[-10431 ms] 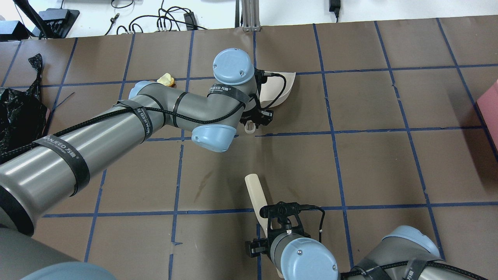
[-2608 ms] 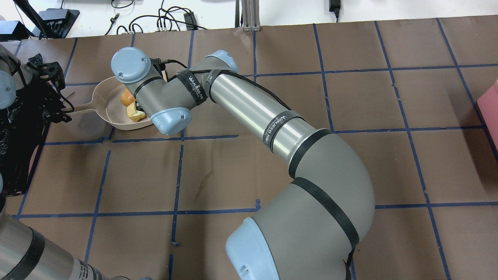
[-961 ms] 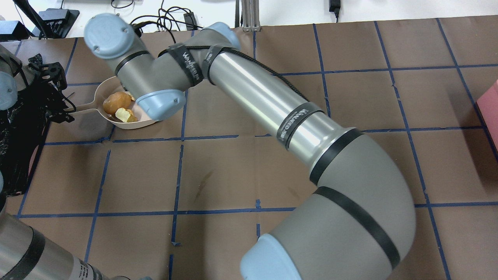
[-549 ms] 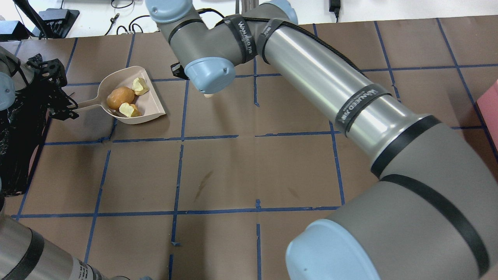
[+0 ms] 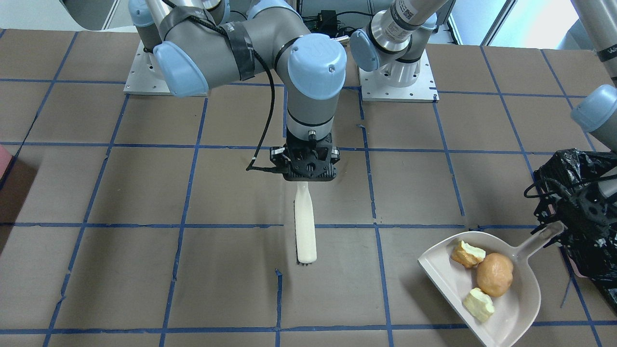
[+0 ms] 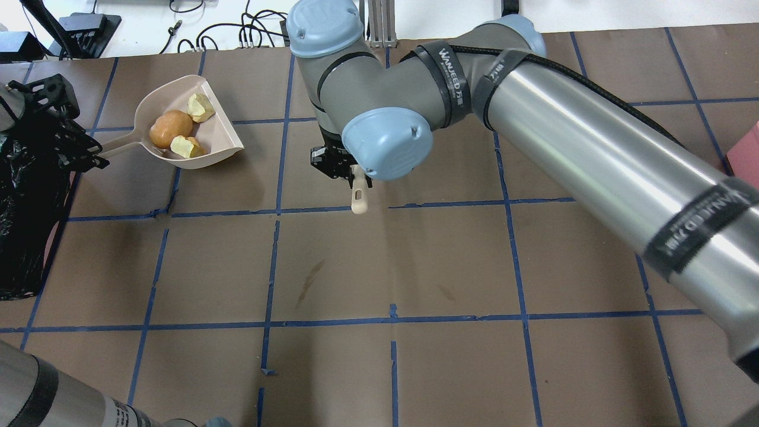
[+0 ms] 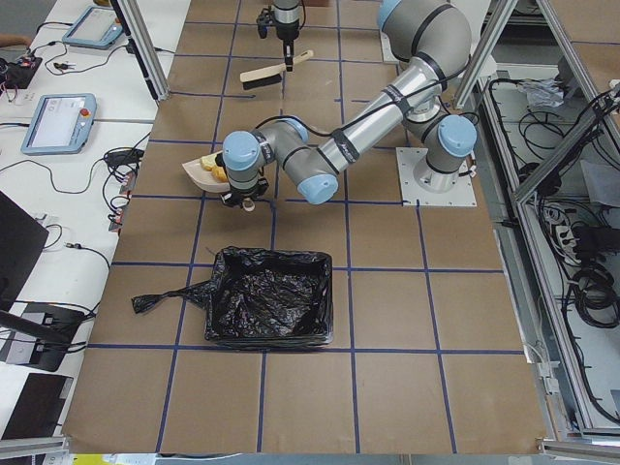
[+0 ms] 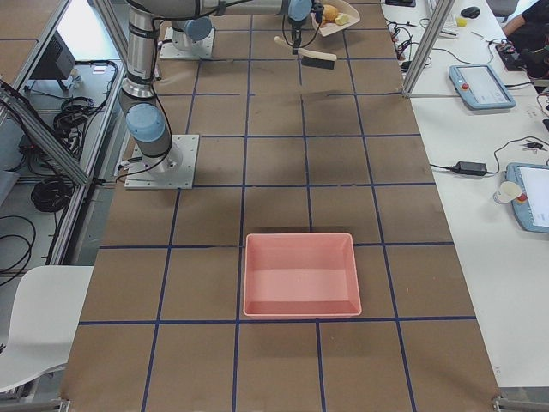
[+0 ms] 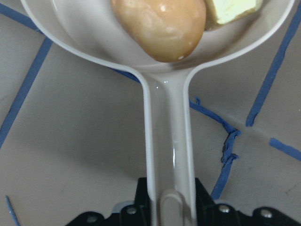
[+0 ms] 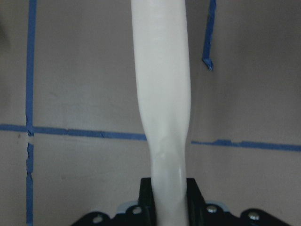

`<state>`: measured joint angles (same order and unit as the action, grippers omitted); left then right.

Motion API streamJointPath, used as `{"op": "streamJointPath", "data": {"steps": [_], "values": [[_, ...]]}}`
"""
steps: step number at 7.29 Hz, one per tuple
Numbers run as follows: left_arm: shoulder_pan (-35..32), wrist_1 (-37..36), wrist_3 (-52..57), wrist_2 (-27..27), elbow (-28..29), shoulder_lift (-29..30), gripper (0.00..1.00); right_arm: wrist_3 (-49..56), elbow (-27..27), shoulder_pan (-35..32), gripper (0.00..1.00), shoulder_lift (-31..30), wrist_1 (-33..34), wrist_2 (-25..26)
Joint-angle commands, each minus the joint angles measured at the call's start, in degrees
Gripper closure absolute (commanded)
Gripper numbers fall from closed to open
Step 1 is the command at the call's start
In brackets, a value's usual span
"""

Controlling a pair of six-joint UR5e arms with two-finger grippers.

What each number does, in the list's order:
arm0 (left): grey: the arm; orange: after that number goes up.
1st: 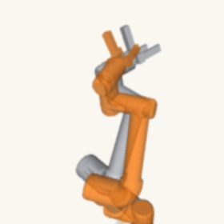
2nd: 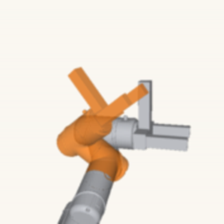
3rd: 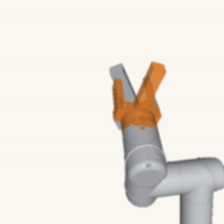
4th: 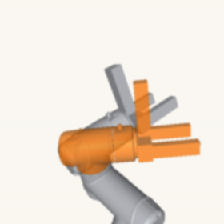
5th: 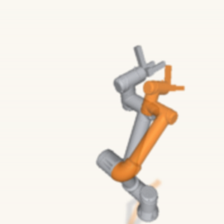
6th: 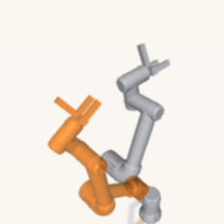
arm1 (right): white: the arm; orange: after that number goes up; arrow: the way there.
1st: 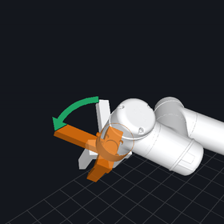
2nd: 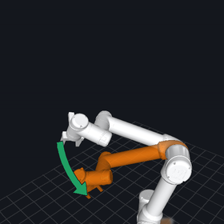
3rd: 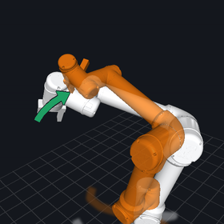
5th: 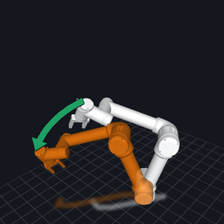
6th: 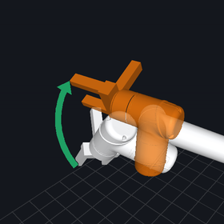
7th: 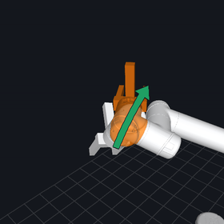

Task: Sweep and dump trash in nearest bin
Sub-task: 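Lift the dustpan toward the black trash bag while the right gripper withdraws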

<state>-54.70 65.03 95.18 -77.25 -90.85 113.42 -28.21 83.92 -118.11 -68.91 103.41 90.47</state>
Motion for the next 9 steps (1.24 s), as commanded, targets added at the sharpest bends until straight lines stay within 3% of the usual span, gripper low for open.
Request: {"op": "streamJointPath", "data": {"steps": [1, 3, 5, 9], "values": [[7.1, 0.9, -0.1, 4.5, -0.4, -4.9, 0.81, -6.3, 14.2, -2.1, 0.91, -12.2, 2.5, -0.3], [13.5, 2.7, 0.9, 6.0, 1.0, -6.2, 0.81, -7.3, 28.0, -2.1, 0.92, -23.9, 7.5, -0.4], [20.9, 3.1, 1.1, 7.8, 1.7, -7.2, 0.81, -12.4, 41.4, -2.8, 0.92, -30.1, 23.7, -0.5], [35.9, 8.7, 6.0, 6.3, 2.8, -10.9, 0.81, -10.6, 43.7, -6.7, 0.92, -26.3, 27.4, -4.2]]}}
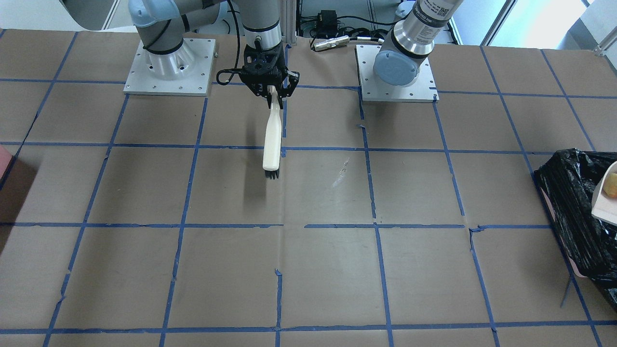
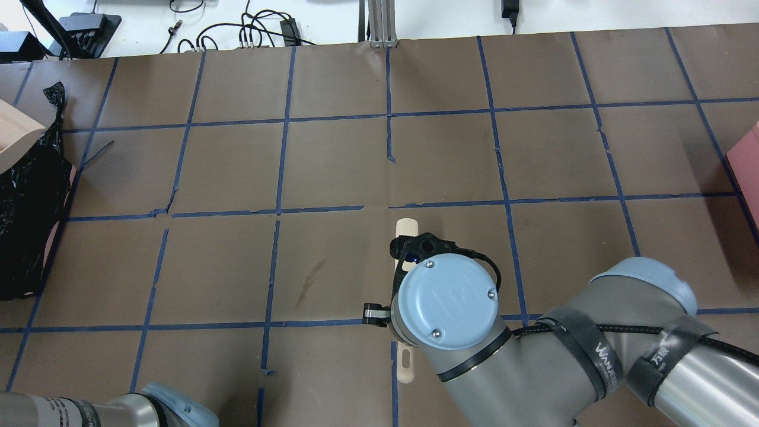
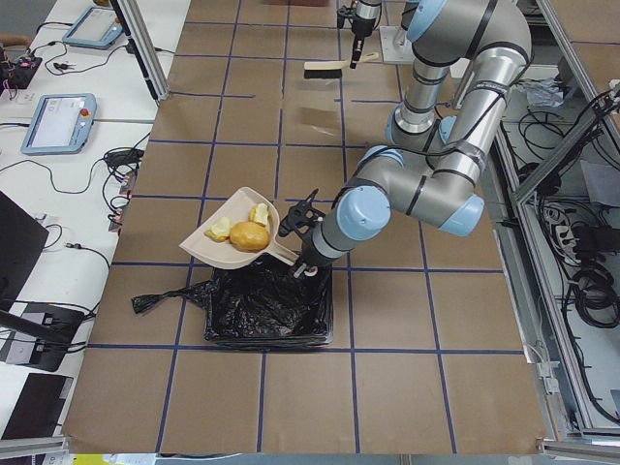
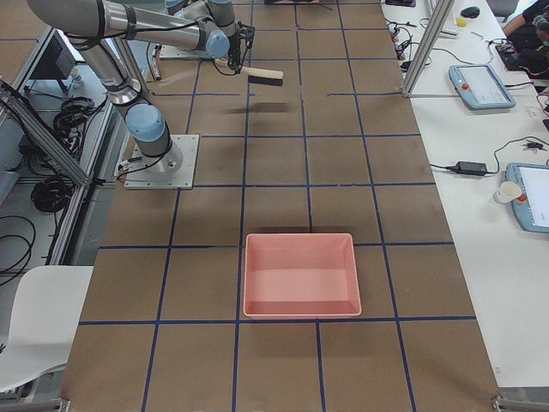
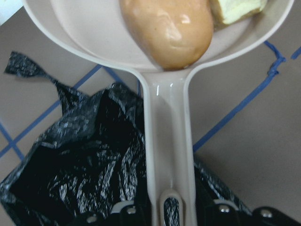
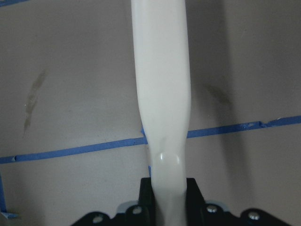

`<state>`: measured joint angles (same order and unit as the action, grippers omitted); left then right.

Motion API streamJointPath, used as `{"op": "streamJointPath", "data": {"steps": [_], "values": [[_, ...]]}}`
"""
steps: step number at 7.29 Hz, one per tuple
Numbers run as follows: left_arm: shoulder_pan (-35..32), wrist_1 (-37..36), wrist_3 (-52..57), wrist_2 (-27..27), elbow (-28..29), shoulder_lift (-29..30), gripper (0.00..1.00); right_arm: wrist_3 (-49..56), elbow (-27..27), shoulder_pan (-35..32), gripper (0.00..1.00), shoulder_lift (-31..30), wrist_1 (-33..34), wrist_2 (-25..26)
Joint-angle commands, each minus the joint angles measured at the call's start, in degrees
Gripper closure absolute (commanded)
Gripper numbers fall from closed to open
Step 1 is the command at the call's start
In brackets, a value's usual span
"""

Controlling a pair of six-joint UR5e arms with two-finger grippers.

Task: Sweep and dump trash in nearest bin
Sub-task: 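Tilt the dustpan over the black trash bag with the left gripper to dump scraps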

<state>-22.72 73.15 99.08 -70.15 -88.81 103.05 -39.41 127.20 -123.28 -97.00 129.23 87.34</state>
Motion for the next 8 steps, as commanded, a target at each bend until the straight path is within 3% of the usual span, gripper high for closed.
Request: {"op": "streamJointPath", "data": {"steps": [1, 2, 5, 7, 8], "values": [[4.7, 0.9, 2.3, -3.1, 3.9, 0.5, 0.81, 2.7, 0.7, -3.1, 0.92, 2.8, 1.6, -0.8], [5.4, 0.9, 3.1, -7.9, 5.6, 0.8, 0.81, 6.8, 1.6, -3.3, 0.92, 3.0, 1.6, -1.0], [5.6, -2.2, 3.5, -13.9, 5.8, 4.3, 0.81, 10.1, 4.1, -3.2, 0.92, 3.0, 3.5, -0.2], [5.4, -10.3, 5.7, -17.9, 4.9, 7.1, 0.81, 7.7, 5.2, -3.0, 0.92, 3.0, 3.8, 0.2], [3.9, -10.7, 3.7, -22.3, 5.2, 7.2, 0.81, 4.5, 5.2, -3.0, 0.92, 3.0, 3.9, 0.2]]}}
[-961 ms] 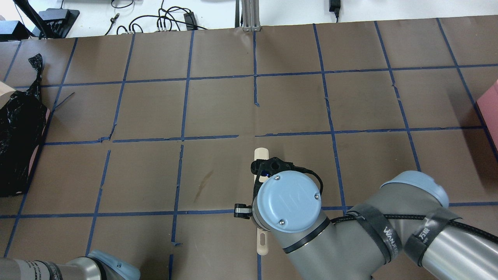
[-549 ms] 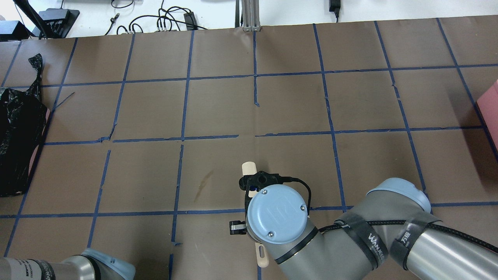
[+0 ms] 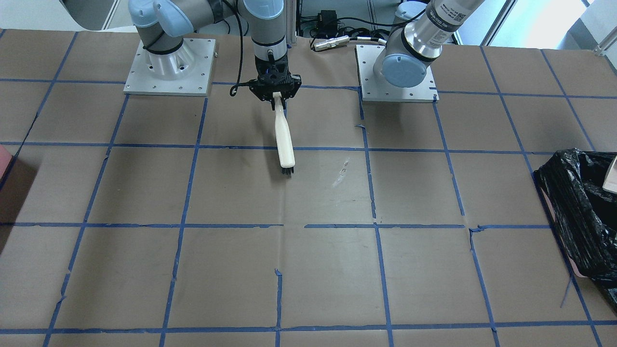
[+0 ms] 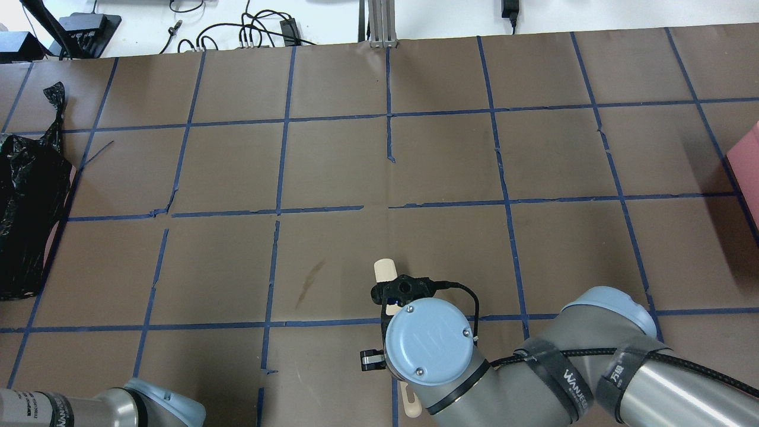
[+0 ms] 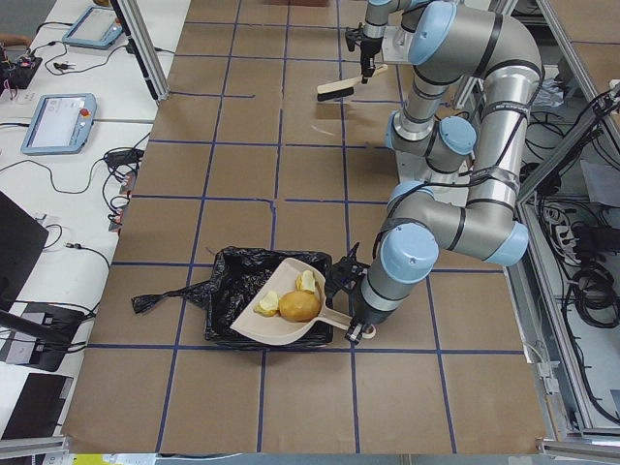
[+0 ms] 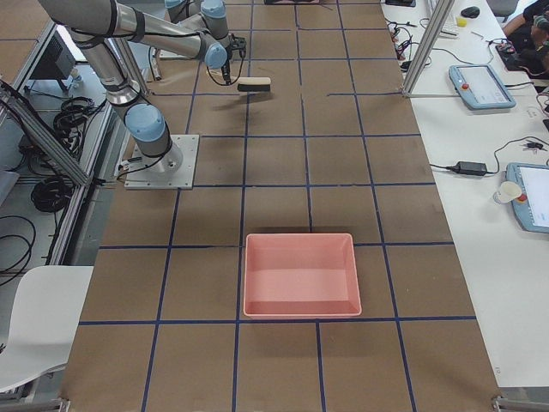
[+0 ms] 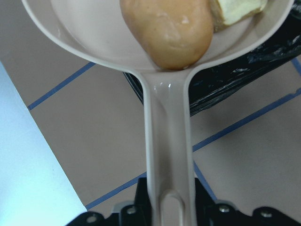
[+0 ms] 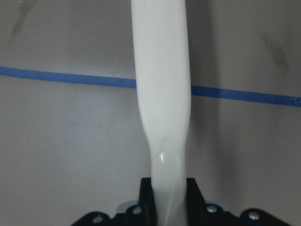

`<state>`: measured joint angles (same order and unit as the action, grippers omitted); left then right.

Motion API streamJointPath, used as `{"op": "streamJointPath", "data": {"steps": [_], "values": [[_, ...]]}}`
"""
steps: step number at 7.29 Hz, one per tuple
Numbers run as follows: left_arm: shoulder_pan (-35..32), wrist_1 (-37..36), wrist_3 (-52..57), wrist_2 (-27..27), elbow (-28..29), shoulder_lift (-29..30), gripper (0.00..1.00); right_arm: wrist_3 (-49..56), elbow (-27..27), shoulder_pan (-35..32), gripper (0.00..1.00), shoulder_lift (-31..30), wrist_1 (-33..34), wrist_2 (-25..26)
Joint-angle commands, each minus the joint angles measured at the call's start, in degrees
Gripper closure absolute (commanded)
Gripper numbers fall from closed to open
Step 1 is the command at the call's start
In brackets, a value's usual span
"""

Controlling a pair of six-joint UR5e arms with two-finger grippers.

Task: Sweep and dump trash in nearest bin
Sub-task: 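Tilt the dustpan over the black trash bag with the left gripper to dump scraps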

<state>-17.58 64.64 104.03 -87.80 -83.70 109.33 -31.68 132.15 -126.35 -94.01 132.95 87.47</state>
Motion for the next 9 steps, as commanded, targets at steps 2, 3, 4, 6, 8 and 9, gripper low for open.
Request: {"op": "streamJointPath", "data": {"steps": [2, 3, 4, 6, 8, 9], "values": [[-6.2, -2.2, -2.7, -10.3, 0.8, 0.3, 0.81, -3.7, 0.3, 0.0, 0.92, 0.2, 1.1, 0.1], [-7.5, -2.6, -1.6, -16.0, 0.8, 1.1, 0.80, -3.7, 0.2, 0.0, 0.91, 1.0, 1.5, -0.1], [-8.0, -5.0, 1.3, -16.4, 0.7, 1.4, 0.80, -4.1, 0.2, 0.0, 0.91, 2.1, 3.0, 0.0], [-10.8, -9.8, 7.3, -16.9, 0.7, 0.9, 0.82, -4.4, 0.2, 0.0, 0.89, 2.3, 3.0, -0.1], [-11.7, -10.4, 12.5, -17.1, 0.9, -0.1, 0.82, -4.3, 0.3, 0.0, 0.51, 3.1, 2.8, 0.0], [-13.2, -10.8, 13.3, -17.1, 1.2, -0.7, 0.83, -4.4, 0.2, 0.0, 0.36, 3.4, 2.8, 0.0]]}}
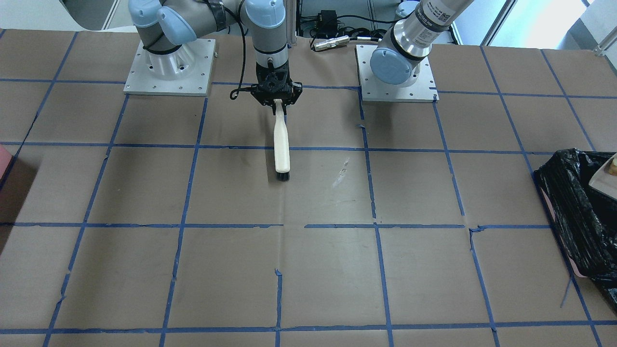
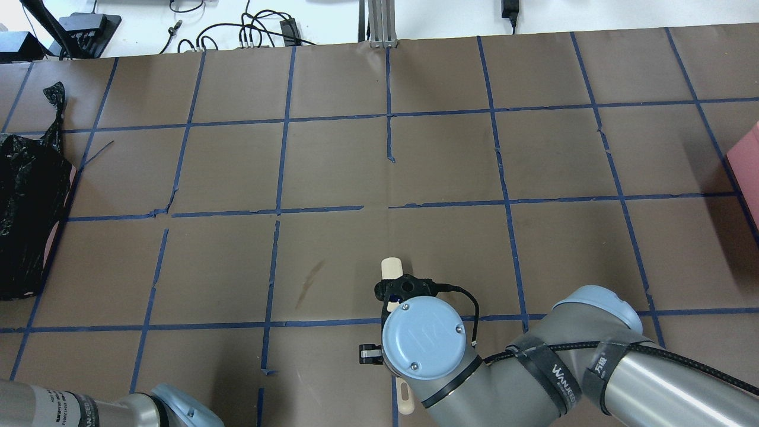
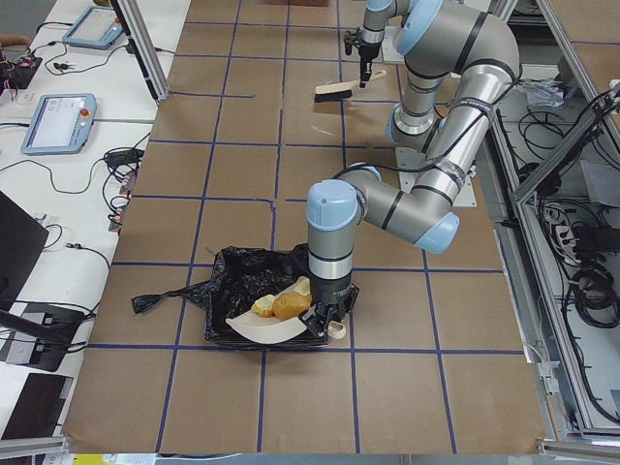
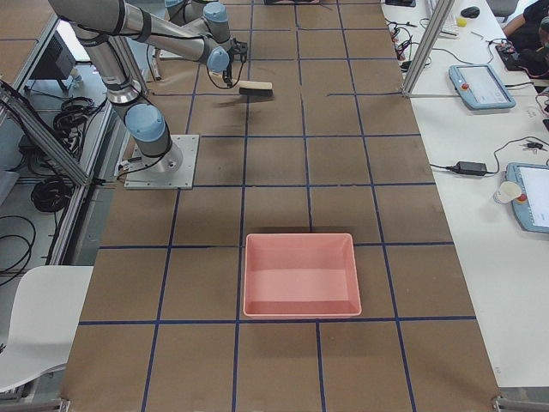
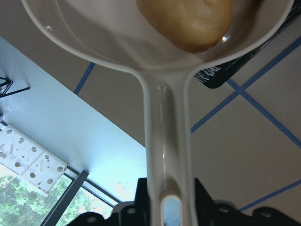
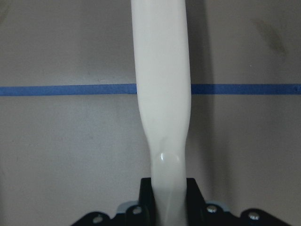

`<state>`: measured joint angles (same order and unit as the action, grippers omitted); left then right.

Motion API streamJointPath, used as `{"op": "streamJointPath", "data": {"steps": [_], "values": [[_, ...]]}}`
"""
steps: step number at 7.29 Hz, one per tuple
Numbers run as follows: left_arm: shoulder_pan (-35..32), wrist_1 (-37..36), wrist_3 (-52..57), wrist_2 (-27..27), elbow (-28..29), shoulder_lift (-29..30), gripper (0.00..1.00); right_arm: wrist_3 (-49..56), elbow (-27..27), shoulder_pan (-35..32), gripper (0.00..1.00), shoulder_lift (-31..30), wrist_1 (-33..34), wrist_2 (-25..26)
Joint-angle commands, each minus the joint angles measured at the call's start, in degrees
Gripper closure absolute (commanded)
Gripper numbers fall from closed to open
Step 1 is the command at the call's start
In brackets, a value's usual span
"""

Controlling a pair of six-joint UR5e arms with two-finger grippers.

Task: Sweep and dump trash in nearest bin
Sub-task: 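Tilt the dustpan over the black trash bag with the left gripper to dump scraps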

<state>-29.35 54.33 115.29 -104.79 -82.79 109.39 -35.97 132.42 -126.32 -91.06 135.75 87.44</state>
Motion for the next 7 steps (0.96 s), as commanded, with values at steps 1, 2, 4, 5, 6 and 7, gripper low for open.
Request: {"op": "streamJointPath", "data": {"steps": [1, 2, 4, 5, 6, 7], "values": [[-3.8, -1.1, 3.8, -0.1, 1.1, -1.0, 0.83, 0.1, -0.1, 0.0, 0.15, 0.4, 0.0, 0.0], [-4.0, -1.3, 5.2, -0.4, 1.5, 0.7, 0.83, 0.5, -0.5, 0.2, 0.00, 0.5, 0.1, 0.0], [-4.1, -3.3, 7.0, -0.2, 1.5, 1.6, 0.83, 1.1, -1.8, 1.7, 0.00, 0.0, -0.8, 1.5], [-4.1, -3.4, 7.1, -0.2, 1.7, 2.0, 0.83, 1.5, -4.8, 1.8, 0.00, -0.2, -3.8, 3.1], [-4.0, -3.4, 7.2, -0.1, 1.7, 2.0, 0.83, 2.8, -9.4, 2.7, 0.00, -1.5, -10.8, 4.1], [-3.7, -3.3, 7.7, -0.1, 2.4, 1.8, 0.83, 5.7, -14.9, 5.5, 0.00, -3.9, -19.9, 5.3]]}}
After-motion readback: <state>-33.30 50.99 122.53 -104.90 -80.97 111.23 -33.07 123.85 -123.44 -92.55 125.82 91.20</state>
